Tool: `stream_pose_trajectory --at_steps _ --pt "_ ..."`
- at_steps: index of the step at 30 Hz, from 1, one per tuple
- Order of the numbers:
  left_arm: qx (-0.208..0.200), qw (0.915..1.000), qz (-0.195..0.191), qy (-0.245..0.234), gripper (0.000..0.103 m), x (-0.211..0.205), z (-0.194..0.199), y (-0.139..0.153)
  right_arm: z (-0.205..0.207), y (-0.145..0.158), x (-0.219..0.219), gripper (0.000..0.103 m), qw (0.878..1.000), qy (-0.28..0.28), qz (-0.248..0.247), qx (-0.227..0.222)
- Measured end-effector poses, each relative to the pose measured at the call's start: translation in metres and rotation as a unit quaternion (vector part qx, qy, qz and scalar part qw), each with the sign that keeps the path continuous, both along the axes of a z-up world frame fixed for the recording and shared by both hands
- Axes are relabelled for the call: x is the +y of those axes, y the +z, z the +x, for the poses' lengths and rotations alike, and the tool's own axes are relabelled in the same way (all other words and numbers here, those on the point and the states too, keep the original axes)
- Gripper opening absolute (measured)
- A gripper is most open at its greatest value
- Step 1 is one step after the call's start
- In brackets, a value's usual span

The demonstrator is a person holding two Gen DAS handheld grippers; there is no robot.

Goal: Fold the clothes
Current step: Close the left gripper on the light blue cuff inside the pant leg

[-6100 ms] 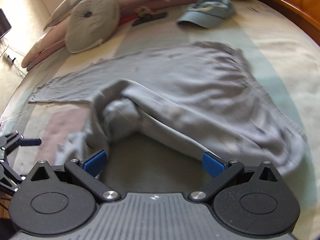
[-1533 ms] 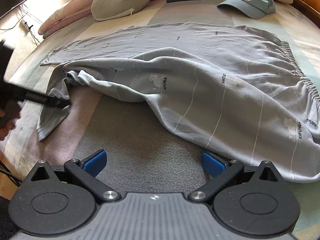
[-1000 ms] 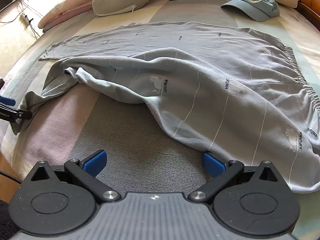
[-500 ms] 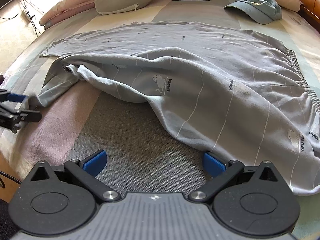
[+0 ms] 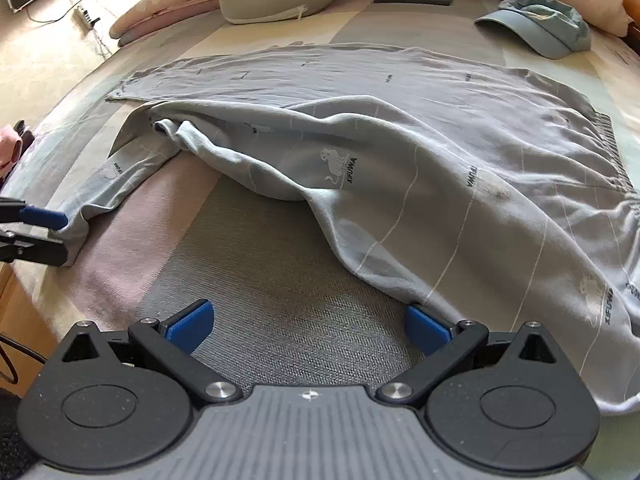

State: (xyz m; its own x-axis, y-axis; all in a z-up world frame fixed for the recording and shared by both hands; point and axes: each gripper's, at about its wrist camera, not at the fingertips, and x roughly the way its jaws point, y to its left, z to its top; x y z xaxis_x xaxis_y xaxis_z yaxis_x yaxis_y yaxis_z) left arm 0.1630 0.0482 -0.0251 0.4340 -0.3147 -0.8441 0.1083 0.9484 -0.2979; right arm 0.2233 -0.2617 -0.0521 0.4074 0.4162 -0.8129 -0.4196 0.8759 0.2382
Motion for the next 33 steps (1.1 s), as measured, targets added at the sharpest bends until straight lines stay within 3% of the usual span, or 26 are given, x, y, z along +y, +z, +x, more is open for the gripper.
stream_pose_trajectory --at_steps 5,10,14,22,26,30,31,33 --pt "0.043 0.9978 -0.035 0.037 0.102 0.008 -0.014 -0.016 0.005 0.005 0.007 0.103 1.0 0.028 0.01 -0.002" --pt "0.042 0.9913 -0.067 0.105 0.102 0.033 -0.028 -0.027 0.009 0.009 0.019 0.103 0.999 0.052 0.008 -0.007" --pt "0.022 0.9873 -0.081 0.135 0.102 0.046 -0.03 -0.03 0.008 0.01 0.03 0.103 0.998 0.067 0.001 -0.006" --pt "-0.012 0.9718 -0.17 0.162 0.102 0.07 -0.006 -0.039 0.002 0.009 0.046 0.103 0.998 0.064 -0.01 0.004" --pt "-0.019 0.9463 -0.248 0.207 0.102 0.089 -0.006 -0.048 0.0 0.007 0.051 0.103 0.998 0.054 -0.013 0.01" --pt "-0.03 0.908 -0.328 0.259 0.102 0.105 -0.012 -0.065 0.001 0.006 0.055 0.103 0.999 0.049 -0.017 0.015" --pt "-0.034 0.8986 -0.343 0.272 0.101 0.108 -0.015 -0.07 0.001 0.005 0.056 0.103 0.999 0.049 -0.018 0.015" --pt "-0.047 0.8883 -0.355 0.288 0.1 0.11 -0.019 -0.073 0.003 0.005 0.056 0.103 0.998 0.051 -0.02 0.016"
